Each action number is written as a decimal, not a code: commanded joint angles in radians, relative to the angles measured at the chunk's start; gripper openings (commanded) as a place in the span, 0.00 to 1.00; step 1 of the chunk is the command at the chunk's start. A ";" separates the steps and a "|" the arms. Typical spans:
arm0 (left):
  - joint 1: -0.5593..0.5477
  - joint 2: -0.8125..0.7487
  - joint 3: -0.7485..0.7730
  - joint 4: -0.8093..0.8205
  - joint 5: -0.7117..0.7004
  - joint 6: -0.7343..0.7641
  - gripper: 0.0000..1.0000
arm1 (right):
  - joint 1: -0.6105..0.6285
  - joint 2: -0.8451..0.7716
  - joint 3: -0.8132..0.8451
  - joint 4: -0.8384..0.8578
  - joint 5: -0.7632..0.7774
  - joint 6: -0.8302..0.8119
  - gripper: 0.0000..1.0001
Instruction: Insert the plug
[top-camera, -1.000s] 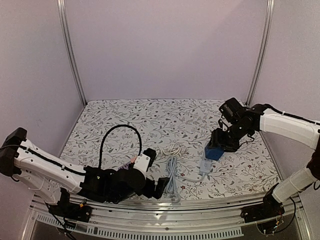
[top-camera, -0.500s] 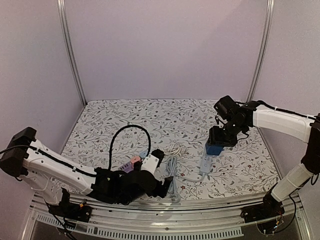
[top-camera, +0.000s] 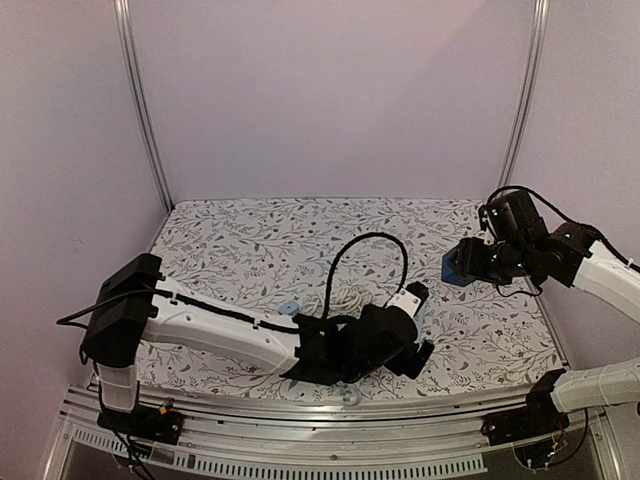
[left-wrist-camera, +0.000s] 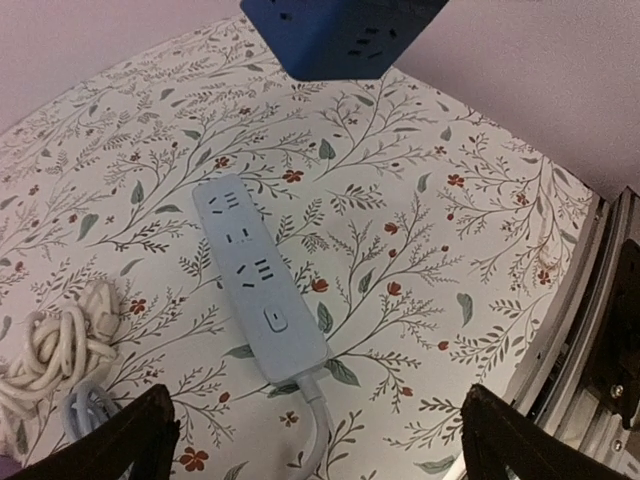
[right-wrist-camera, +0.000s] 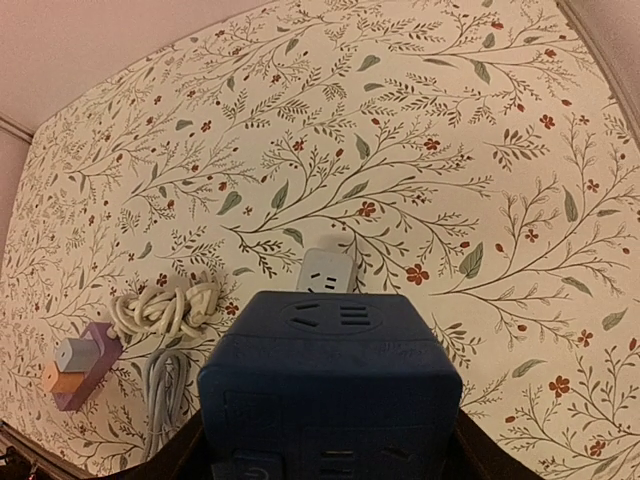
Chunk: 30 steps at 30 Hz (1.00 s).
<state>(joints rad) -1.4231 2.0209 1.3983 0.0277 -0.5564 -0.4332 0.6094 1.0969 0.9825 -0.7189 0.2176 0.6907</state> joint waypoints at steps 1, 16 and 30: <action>0.051 0.130 0.152 -0.170 0.070 0.025 0.99 | 0.000 -0.095 -0.049 0.035 0.058 0.015 0.00; 0.140 0.396 0.457 -0.306 0.136 -0.012 0.93 | 0.000 -0.303 -0.128 0.107 -0.036 0.043 0.00; 0.154 0.425 0.446 -0.331 0.153 -0.006 0.42 | 0.000 -0.331 -0.116 0.131 -0.081 0.046 0.00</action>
<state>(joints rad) -1.2850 2.4588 1.8919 -0.2882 -0.4225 -0.4534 0.6086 0.7879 0.8536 -0.6422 0.1589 0.7361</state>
